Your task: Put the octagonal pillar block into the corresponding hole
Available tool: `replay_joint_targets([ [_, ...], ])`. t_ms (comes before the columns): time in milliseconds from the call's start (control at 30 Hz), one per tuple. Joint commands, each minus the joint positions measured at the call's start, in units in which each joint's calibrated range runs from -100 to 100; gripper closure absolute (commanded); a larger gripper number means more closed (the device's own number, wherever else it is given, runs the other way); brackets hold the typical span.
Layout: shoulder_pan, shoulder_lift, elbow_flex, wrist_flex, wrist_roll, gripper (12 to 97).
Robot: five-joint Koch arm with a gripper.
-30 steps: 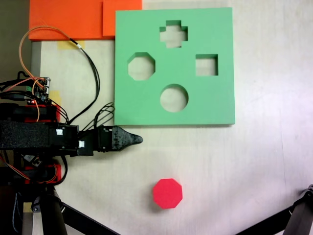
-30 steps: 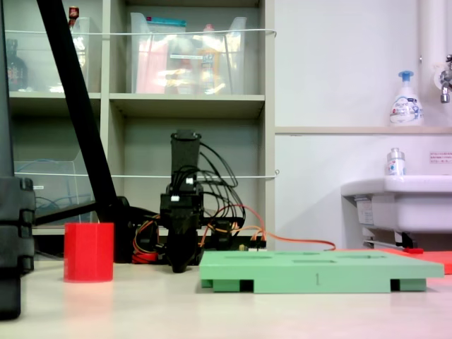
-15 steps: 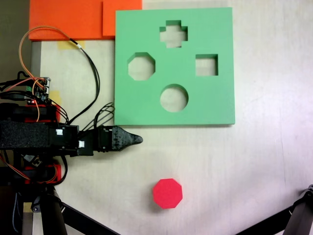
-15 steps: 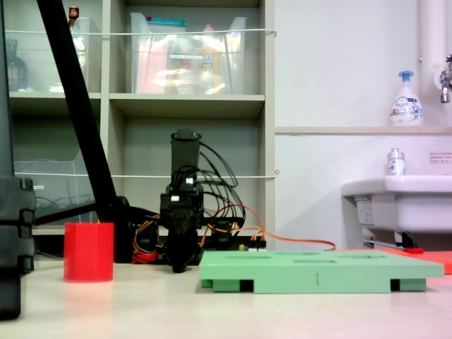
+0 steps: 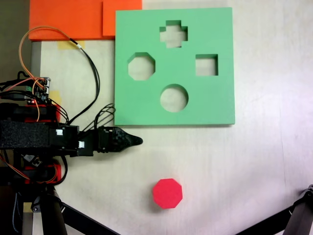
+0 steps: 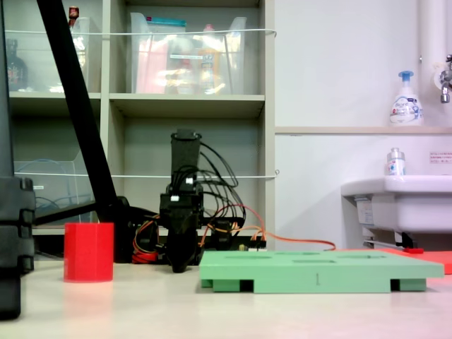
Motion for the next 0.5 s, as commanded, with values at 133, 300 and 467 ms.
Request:
replay_joint_targets([
  [133,-6.8,-0.4,-0.9,-0.6,15.8,60.0],
  [300,-12.0,-0.4,5.8,-8.5,26.7,65.6],
  [467,-12.1,-0.4,28.9,-48.5,37.6,65.7],
])
